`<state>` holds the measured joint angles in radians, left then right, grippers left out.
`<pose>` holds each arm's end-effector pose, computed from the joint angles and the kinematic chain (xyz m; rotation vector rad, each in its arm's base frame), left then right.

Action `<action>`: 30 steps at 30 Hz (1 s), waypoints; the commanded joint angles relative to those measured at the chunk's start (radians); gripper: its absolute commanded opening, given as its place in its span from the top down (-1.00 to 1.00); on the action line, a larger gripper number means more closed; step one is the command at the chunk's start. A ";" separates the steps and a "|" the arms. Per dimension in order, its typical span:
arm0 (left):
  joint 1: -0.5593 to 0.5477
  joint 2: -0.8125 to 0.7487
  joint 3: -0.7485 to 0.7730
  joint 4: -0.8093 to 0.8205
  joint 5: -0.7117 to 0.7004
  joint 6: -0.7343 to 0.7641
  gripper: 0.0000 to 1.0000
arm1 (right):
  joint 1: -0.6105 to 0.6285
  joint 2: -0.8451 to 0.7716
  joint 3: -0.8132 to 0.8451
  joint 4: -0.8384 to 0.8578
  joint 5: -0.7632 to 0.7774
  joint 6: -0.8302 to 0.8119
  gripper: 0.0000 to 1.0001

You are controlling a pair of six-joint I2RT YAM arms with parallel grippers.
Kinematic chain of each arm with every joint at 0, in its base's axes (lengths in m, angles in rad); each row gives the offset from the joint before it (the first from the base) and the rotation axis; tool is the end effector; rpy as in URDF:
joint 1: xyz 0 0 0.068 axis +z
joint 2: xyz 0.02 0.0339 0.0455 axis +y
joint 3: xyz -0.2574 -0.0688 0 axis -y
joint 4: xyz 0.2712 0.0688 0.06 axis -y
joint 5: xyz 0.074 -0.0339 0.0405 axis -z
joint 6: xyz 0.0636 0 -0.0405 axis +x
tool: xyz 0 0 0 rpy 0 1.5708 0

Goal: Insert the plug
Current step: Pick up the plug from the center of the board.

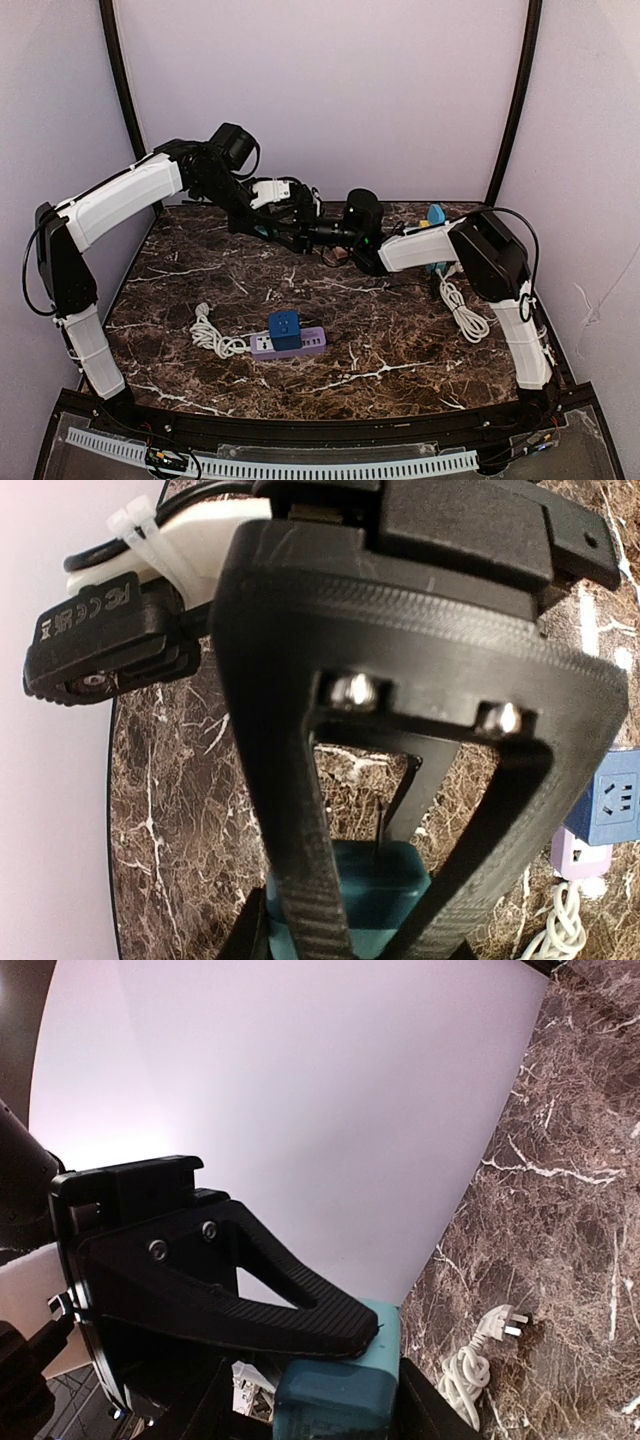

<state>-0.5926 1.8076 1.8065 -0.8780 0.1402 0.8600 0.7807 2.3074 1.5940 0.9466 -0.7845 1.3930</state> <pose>0.3592 -0.2526 0.3179 1.6652 1.7818 -0.0526 0.3613 0.4211 0.1996 -0.3296 1.8526 2.1881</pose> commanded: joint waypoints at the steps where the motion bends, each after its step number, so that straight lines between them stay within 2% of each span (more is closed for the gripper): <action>1: -0.018 0.001 -0.014 0.061 0.018 -0.006 0.99 | 0.031 -0.019 -0.003 0.052 0.000 -0.007 0.00; 3: -0.018 0.000 -0.011 0.064 0.015 -0.003 0.99 | 0.034 -0.015 0.009 0.028 -0.002 -0.024 0.22; 7: -0.018 0.001 -0.014 0.065 0.010 -0.002 0.99 | 0.035 -0.017 0.014 0.006 -0.008 -0.045 0.93; 8: -0.018 0.001 -0.014 0.066 0.005 -0.003 0.99 | 0.035 -0.021 0.007 0.002 -0.006 -0.052 1.00; 10: -0.018 0.000 -0.008 0.064 -0.008 -0.012 0.96 | 0.032 -0.038 -0.009 -0.016 -0.002 -0.084 1.00; 12: -0.017 -0.002 0.018 0.048 -0.024 -0.038 0.46 | 0.029 -0.069 -0.035 -0.047 0.008 -0.144 1.00; 13: -0.015 -0.005 0.032 0.037 -0.026 -0.064 0.03 | 0.027 -0.089 -0.051 -0.063 0.016 -0.190 1.00; 15: -0.004 -0.015 0.095 -0.018 0.006 -0.105 -0.30 | 0.024 -0.145 -0.084 -0.104 0.031 -0.304 1.00; 17: 0.021 -0.037 0.200 -0.120 0.135 -0.165 -0.44 | 0.023 -0.220 -0.120 -0.150 0.050 -0.461 1.00; 21: 0.074 -0.094 0.292 -0.237 0.348 -0.245 -0.49 | 0.030 -0.356 -0.208 -0.113 0.075 -0.700 1.00; 25: 0.088 -0.155 0.299 -0.343 0.504 -0.229 -0.39 | 0.043 -0.459 -0.304 0.022 0.085 -0.862 1.00; 28: 0.088 -0.184 0.309 -0.429 0.566 -0.203 -0.26 | 0.062 -0.494 -0.326 0.063 0.086 -0.958 1.00; 30: 0.088 -0.216 0.308 -0.432 0.584 -0.206 -0.20 | 0.077 -0.508 -0.336 0.097 0.092 -1.010 1.00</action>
<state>-0.4988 1.6432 2.1059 -1.1755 0.5808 0.6579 0.8249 1.8179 1.2972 0.9421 -0.7021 0.5804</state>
